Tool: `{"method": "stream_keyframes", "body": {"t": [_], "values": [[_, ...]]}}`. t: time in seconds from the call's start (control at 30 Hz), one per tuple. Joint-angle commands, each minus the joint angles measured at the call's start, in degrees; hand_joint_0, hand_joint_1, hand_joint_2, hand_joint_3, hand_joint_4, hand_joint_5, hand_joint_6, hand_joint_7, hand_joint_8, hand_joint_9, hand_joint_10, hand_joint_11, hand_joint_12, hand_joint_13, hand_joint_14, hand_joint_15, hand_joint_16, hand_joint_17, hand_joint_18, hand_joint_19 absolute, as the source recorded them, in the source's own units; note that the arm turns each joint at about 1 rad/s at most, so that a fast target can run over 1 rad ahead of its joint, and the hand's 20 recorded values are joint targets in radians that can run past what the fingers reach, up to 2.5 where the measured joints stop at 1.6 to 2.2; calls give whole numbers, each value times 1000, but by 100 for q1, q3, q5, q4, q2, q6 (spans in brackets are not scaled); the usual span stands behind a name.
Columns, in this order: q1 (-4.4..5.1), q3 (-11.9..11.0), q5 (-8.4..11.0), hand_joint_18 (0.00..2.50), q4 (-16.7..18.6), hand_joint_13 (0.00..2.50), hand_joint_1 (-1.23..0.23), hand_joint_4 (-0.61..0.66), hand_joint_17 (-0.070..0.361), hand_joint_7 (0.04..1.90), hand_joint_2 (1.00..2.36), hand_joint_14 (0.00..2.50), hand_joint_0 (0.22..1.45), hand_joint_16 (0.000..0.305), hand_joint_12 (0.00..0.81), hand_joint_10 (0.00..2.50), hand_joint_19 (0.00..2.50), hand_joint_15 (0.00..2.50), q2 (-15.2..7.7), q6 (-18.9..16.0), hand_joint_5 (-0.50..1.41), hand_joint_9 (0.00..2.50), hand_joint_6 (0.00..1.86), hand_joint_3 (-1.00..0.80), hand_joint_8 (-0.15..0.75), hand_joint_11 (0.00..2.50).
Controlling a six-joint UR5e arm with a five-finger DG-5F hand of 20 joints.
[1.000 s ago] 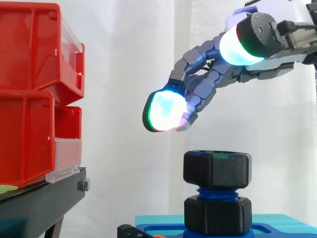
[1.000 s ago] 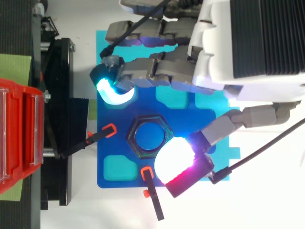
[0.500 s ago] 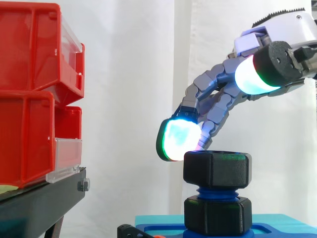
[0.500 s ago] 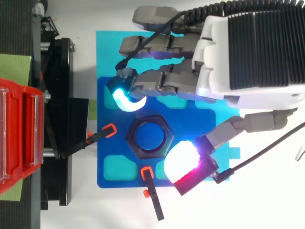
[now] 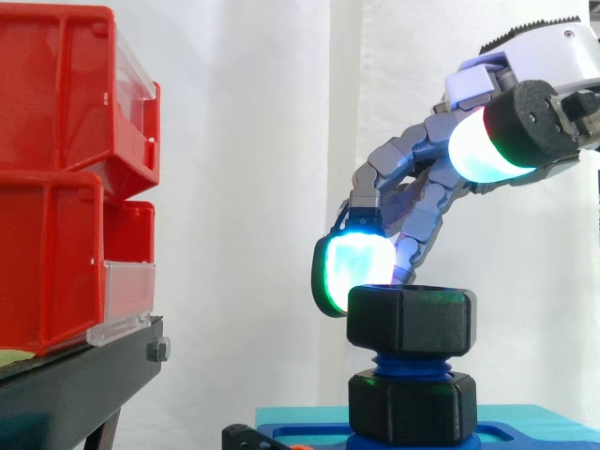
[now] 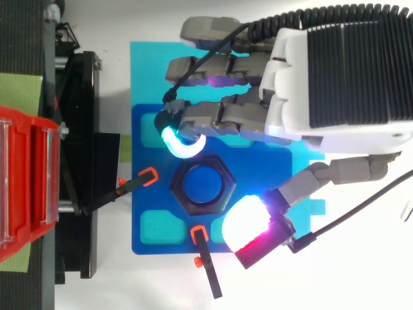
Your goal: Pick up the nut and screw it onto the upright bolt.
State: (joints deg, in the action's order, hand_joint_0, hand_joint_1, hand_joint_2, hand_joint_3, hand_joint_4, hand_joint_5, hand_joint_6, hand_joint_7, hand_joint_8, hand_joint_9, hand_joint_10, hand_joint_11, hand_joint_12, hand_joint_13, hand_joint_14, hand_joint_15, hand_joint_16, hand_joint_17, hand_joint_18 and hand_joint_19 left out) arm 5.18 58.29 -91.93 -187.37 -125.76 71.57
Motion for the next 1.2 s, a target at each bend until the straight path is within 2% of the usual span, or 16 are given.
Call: {"method": "stream_keyframes", "body": {"t": [0.0,0.27,0.4,0.47,0.6,0.83,0.93,1.07,1.17], "values": [[9,-2,-1,3,7,349,-239,248,103,907,1000,0,488,46,356,0,0,0,-1,-3,-47,832,504,-500,281,0],[18,-2,-1,185,-2,538,-264,231,93,1041,1000,0,508,41,328,1,0,0,-1,-3,17,1100,505,-500,264,0],[18,-2,-1,258,-2,584,-274,187,89,1119,1000,0,514,39,311,0,0,0,-1,-3,46,1205,505,-500,231,0],[18,6,-1,339,7,653,-279,141,85,1202,1000,0,516,38,289,0,0,0,8,-3,69,1349,505,-500,207,18],[9,-2,-27,413,16,715,-287,132,82,1230,1000,0,517,36,279,0,7,0,-1,-3,79,1414,504,-500,205,25],[-43,-2,-27,747,-2,964,-306,93,69,1348,1000,0,520,31,253,1,166,0,8,-3,103,1671,503,-500,196,104],[-61,-2,-36,878,-2,1059,-313,85,65,1386,1000,1,519,29,236,5,212,0,8,-3,111,1779,502,-500,204,141],[-87,-2,-80,1071,-28,1274,-314,78,55,1429,1000,2,517,25,211,13,286,31,8,-3,118,2060,500,-500,256,327],[-114,-2,-89,1131,-81,1373,-313,76,55,1433,1000,1,514,25,216,15,316,61,8,6,118,2132,502,-500,268,396]]}}
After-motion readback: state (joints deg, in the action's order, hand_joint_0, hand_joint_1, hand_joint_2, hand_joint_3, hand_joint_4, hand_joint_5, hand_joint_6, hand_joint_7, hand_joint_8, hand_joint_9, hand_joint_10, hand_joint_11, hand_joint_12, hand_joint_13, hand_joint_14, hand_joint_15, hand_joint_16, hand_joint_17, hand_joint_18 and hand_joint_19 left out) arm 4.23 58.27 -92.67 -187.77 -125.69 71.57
